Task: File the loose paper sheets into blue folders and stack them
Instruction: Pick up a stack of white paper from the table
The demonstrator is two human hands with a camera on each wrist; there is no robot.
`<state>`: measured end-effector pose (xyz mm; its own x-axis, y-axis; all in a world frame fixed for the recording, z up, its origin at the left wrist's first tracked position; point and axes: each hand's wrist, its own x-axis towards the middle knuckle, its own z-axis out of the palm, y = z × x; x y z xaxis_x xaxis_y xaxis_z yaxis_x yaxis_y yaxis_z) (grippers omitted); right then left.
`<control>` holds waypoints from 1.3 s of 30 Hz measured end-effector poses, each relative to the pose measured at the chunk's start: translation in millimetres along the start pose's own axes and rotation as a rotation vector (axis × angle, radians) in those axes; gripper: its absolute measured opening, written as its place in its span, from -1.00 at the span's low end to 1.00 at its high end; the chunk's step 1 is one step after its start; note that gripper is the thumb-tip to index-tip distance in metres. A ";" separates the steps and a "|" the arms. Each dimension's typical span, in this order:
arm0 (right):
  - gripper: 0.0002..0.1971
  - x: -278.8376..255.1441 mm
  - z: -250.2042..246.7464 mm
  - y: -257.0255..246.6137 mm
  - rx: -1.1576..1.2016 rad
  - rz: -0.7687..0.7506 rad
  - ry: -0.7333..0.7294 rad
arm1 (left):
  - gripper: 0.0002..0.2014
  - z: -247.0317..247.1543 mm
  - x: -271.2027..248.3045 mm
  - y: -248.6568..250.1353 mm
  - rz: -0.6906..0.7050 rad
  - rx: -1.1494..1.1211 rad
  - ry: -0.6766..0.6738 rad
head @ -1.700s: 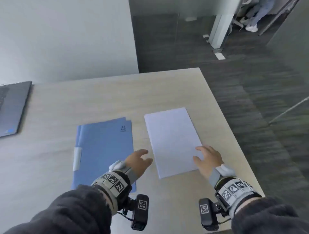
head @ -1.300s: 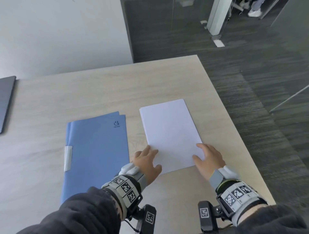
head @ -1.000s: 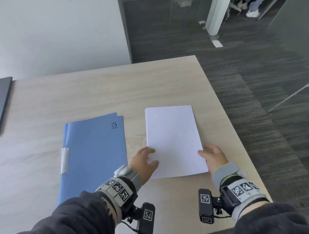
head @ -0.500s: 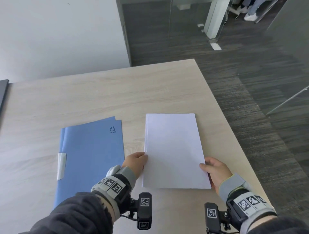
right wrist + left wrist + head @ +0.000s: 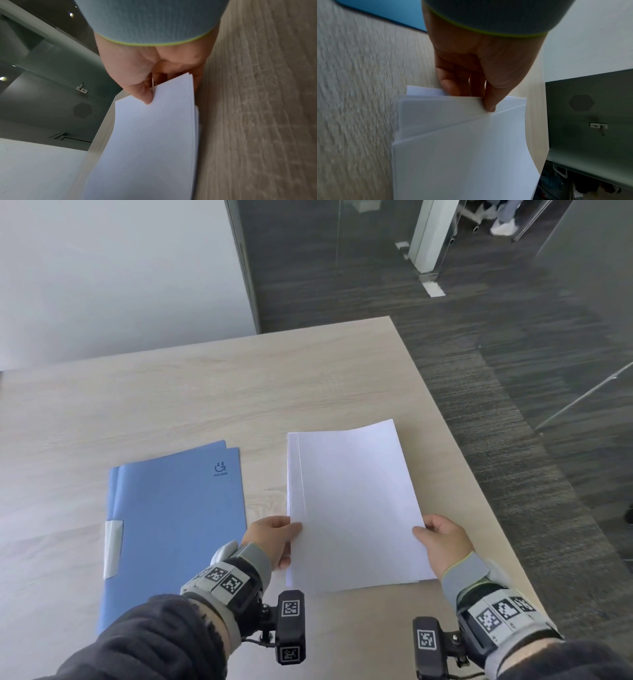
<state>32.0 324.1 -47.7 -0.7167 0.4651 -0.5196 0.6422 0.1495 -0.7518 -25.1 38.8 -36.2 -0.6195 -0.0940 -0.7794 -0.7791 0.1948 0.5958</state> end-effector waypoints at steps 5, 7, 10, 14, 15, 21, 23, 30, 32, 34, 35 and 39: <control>-0.82 2.4 -3.8 0.1 -0.004 -0.028 0.036 | -0.91 -3.1 3.0 3.2 0.035 0.133 0.020; -0.80 2.1 -5.1 -0.2 0.001 -0.037 0.045 | -0.88 -3.8 4.1 5.9 0.070 0.260 0.047; -0.78 -0.5 -10.0 -1.2 0.053 -0.037 0.050 | -0.84 -5.4 1.0 9.4 0.138 0.511 0.071; -0.76 -9.7 -13.4 -7.2 0.244 -0.016 0.020 | -0.66 -4.8 -2.6 10.8 0.243 0.567 0.156; -0.76 -12.1 -13.4 -8.7 0.263 -0.020 0.018 | -0.62 -5.0 -3.4 13.4 0.272 0.530 0.173; -0.80 -32.9 -3.5 -20.2 0.383 -0.065 -0.170 | -0.49 -9.4 -16.2 38.6 0.179 -0.151 -0.217; -0.80 -38.7 2.2 -23.8 0.395 -0.088 -0.247 | -0.62 -13.1 -23.6 47.8 0.205 -0.277 -0.226; -0.70 -52.9 10.4 -58.1 0.278 -0.173 -0.383 | -0.87 -36.4 -57.1 71.4 0.512 -0.225 -0.241; -0.80 -53.3 13.3 -66.0 0.247 -0.238 -0.328 | -0.76 -40.1 -63.2 74.7 0.604 -0.155 -0.246; -0.85 -56.9 15.6 -71.4 0.173 -0.289 -0.267 | -0.65 -45.0 -68.5 74.1 0.651 -0.088 -0.252; -0.82 -58.2 15.9 -71.8 0.125 -0.295 -0.243 | -0.64 -47.1 -69.4 71.9 0.660 -0.059 -0.257; -0.83 -59.4 17.1 -63.8 -0.048 -0.222 -0.182 | -0.75 -48.8 -70.0 58.1 0.641 0.098 -0.245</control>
<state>29.0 272.0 24.2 -0.8755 0.2525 -0.4119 0.4729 0.2730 -0.8378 -31.7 9.0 62.4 -0.9061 0.2903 -0.3078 -0.2473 0.2267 0.9420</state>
